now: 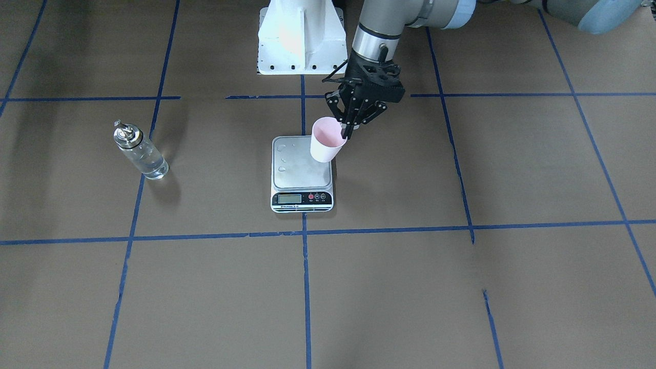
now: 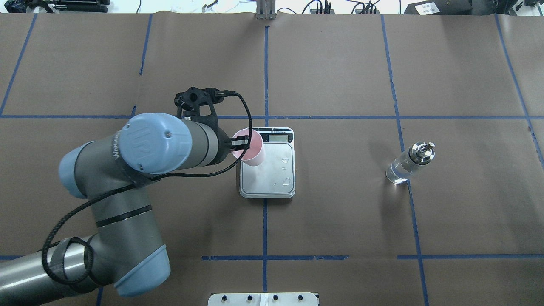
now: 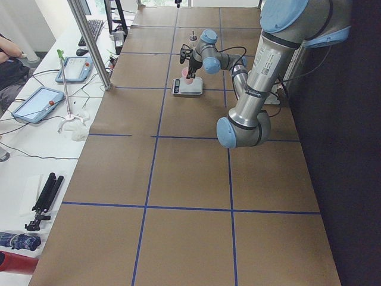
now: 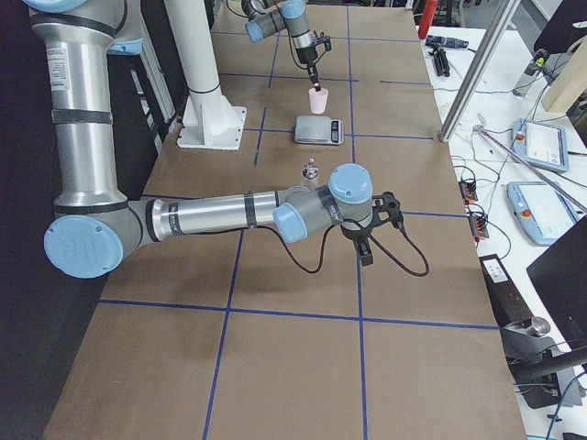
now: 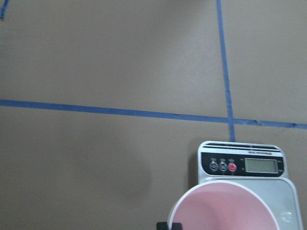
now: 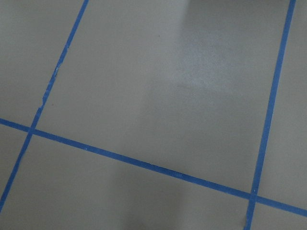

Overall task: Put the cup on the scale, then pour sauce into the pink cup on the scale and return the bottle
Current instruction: 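Carry the pink cup with the left gripper onto the scale and release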

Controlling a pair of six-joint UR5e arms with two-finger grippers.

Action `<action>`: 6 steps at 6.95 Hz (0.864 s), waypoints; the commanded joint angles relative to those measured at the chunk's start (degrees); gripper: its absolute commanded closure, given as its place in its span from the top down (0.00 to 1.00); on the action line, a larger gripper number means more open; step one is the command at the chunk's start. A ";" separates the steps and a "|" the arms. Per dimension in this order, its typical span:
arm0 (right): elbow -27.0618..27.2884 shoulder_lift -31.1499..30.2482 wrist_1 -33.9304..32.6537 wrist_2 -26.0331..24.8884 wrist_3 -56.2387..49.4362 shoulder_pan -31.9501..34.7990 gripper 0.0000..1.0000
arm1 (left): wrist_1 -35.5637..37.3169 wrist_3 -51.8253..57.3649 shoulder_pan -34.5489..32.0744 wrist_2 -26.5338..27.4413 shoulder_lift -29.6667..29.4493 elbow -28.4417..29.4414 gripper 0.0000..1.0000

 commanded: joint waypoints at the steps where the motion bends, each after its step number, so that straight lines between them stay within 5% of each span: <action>1: 0.35 -0.09 0.00 0.01 0.06 0.07 1.00 | -0.01 -0.29 0.46 1.42 -3.21 4.78 0.00; 6: 0.26 -0.17 0.00 0.01 0.06 -0.02 1.00 | -0.18 0.33 1.69 1.78 -3.57 6.02 0.04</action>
